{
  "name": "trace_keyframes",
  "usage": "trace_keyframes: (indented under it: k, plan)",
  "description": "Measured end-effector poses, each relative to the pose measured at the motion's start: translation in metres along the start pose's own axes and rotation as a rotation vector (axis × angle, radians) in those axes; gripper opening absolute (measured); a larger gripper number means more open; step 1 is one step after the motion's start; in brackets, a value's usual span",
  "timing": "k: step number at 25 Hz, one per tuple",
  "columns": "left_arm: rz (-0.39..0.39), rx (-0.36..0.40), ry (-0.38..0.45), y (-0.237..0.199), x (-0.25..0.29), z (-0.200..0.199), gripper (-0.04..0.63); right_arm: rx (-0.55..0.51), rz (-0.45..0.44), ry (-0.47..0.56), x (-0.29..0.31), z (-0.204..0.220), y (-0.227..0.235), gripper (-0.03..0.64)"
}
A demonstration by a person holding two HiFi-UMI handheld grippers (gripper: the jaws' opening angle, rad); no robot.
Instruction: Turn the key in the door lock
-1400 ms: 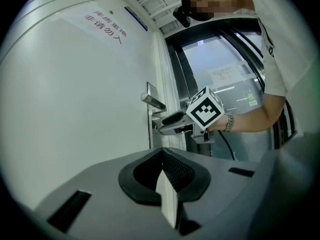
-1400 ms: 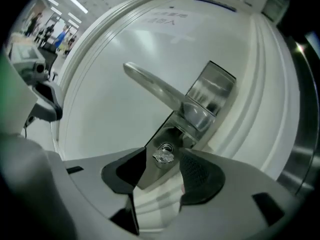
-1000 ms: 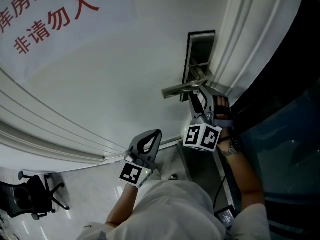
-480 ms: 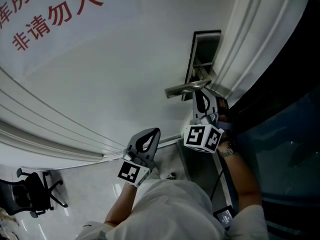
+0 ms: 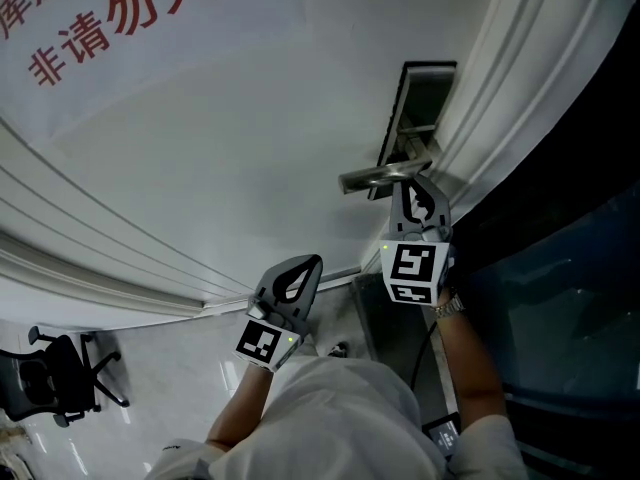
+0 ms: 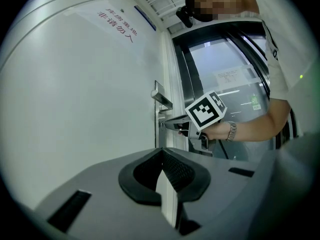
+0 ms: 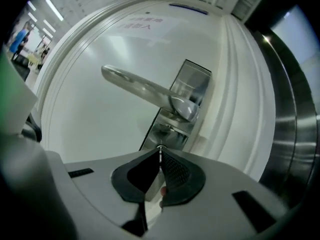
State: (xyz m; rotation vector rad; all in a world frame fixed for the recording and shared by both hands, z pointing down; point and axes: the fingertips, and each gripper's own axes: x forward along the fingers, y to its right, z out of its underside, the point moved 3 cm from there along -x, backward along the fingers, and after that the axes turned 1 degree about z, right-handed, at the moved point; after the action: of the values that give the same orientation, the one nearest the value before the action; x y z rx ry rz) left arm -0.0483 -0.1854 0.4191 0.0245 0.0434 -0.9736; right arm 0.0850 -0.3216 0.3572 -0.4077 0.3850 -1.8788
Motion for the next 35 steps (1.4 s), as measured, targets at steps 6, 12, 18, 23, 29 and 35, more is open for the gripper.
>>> trace_keyframes:
  k: [6,12,18,23,29,35]
  plan:
    - [-0.003,0.001,0.015,-0.002,-0.002,-0.006,0.003,0.318,-0.024,0.003,0.000,0.003,0.007,0.012]
    - [0.010,-0.001,-0.006,0.001,-0.005,-0.002,0.004,0.723,-0.111,-0.004,0.002,0.008,0.014,0.012]
    - [0.013,-0.001,-0.003,0.003,-0.011,-0.004,0.003,1.102,-0.190,-0.011,0.002,0.016,0.018,0.014]
    - [0.018,0.004,0.015,0.006,-0.015,-0.006,0.004,1.270,-0.208,0.008,0.002,0.019,0.018,0.014]
    - [0.018,-0.007,0.002,0.006,-0.021,-0.003,0.004,1.512,-0.263,0.016,0.003,0.022,0.019,0.015]
    - [0.039,-0.002,0.001,0.015,-0.025,-0.002,0.003,1.446,-0.308,-0.025,0.002,0.023,0.019,0.023]
